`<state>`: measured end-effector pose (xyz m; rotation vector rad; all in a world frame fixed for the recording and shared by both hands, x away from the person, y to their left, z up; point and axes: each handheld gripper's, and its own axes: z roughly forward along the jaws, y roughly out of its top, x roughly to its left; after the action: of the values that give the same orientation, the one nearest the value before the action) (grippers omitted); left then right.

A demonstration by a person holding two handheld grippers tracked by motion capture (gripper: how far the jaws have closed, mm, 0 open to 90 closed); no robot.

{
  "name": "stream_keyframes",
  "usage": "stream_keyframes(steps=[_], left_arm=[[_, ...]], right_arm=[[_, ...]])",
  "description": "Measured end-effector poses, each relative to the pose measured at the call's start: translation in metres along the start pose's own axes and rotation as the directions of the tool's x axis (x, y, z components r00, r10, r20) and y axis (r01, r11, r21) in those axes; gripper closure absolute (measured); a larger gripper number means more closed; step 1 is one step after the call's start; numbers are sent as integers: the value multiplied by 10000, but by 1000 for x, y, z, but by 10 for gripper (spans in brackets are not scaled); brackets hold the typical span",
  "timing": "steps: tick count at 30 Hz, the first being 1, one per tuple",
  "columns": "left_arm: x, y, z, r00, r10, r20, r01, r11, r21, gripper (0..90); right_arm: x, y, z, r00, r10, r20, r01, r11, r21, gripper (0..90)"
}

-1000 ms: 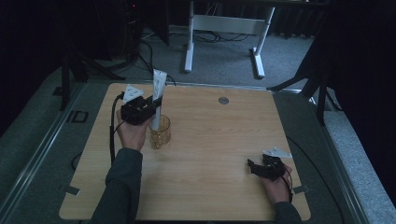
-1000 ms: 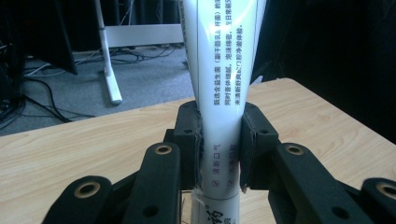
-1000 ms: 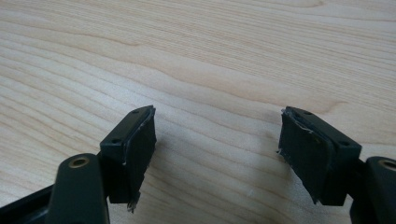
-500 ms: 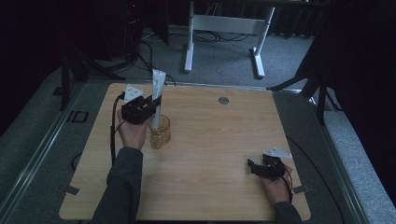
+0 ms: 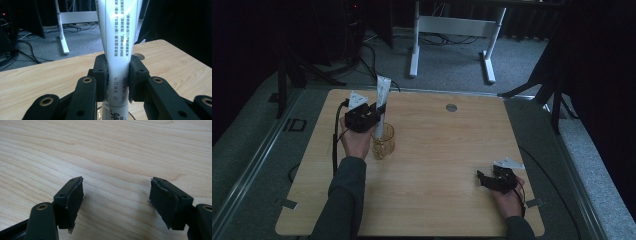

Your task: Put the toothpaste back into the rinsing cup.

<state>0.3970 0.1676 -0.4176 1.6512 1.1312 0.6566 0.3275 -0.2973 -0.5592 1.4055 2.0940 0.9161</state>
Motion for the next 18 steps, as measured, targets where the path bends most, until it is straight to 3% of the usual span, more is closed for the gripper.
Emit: stream_keyframes(steps=[18], left_arm=[[2,-6,9,10000,43,-43,-42,9998,176,714]], right_arm=[[0,0,0,10000,11,0,-11,10000,7,271]])
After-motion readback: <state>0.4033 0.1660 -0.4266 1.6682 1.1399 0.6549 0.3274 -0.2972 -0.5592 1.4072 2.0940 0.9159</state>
